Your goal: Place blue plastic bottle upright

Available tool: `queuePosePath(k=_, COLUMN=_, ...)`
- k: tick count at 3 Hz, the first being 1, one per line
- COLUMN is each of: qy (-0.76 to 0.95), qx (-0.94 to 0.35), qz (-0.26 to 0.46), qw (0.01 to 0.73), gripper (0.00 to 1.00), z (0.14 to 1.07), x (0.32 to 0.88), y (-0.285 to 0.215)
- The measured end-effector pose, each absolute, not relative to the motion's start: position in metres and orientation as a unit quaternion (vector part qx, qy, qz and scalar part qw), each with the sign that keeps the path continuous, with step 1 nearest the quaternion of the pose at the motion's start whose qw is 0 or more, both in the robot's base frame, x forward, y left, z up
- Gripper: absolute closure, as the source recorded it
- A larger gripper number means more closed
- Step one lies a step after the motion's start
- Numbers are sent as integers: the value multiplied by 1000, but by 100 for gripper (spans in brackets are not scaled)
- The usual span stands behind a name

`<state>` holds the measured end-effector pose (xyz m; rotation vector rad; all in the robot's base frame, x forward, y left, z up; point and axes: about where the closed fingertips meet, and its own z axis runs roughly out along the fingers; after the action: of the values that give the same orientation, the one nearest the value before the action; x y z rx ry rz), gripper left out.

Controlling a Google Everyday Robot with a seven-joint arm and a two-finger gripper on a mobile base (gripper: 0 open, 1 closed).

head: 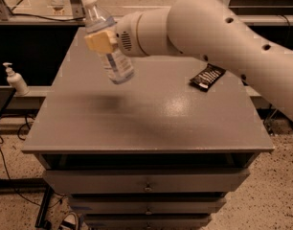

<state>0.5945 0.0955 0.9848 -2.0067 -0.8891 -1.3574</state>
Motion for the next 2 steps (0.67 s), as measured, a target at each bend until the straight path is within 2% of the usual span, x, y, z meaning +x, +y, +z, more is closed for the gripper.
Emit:
queuePosePath(k=1, qy=-330, qx=-689, qz=-557, qw=326, gripper=100, z=998, x=605, y=105)
queuePosePath(k=2, qy=-355, qx=-655, qz=-580, qw=328, gripper=100, z=996, x=604, y=116)
